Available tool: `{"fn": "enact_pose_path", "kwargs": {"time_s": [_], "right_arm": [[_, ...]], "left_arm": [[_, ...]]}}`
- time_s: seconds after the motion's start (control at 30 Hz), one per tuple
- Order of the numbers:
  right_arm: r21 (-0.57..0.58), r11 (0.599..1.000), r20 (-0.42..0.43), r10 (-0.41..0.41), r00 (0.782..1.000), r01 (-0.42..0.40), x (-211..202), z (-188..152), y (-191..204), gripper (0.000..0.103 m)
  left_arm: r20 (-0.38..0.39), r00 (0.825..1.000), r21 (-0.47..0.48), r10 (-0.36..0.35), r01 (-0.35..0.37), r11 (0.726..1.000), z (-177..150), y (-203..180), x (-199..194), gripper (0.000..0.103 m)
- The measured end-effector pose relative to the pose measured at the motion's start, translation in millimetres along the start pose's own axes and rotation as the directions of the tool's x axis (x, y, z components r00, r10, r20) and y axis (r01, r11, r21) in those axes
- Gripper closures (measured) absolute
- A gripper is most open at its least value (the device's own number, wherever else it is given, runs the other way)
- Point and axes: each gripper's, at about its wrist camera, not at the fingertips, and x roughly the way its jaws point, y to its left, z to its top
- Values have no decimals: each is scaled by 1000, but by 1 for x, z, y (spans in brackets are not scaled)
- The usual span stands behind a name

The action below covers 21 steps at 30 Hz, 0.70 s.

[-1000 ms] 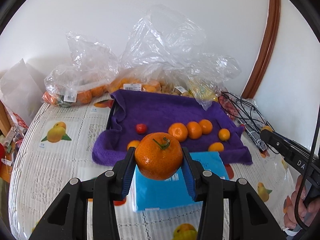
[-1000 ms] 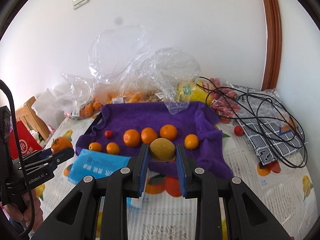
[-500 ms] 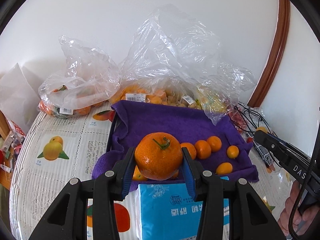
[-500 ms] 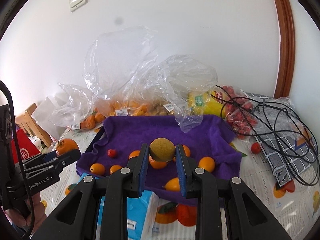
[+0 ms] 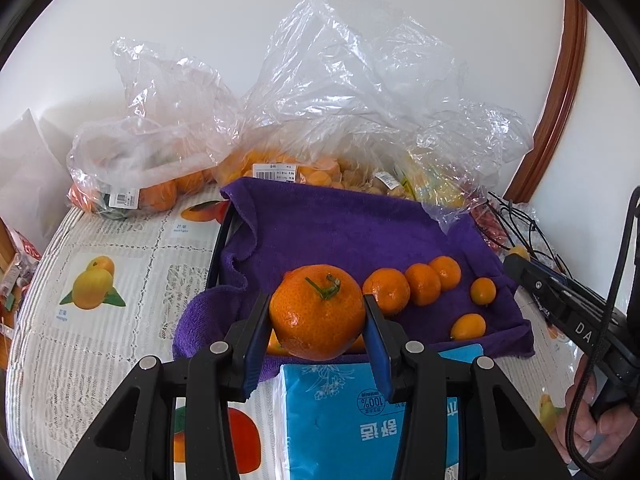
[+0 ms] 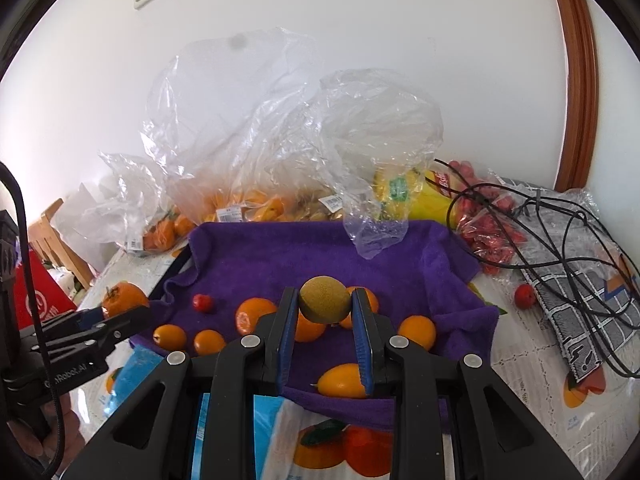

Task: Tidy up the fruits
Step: 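Carry the large orange in the left gripper over the towel while the right carries the yellow fruit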

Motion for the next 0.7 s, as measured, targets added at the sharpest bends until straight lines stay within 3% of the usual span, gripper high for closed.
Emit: {"fn": "enact_pose_path", "kwargs": {"time_s": [0.7], "right_arm": [[28,999,-29,-22,999,22,11,-6,-14,76]], "left_arm": [[-22,1000,-16,6,-7,1000,-5,4,11,61]]}}
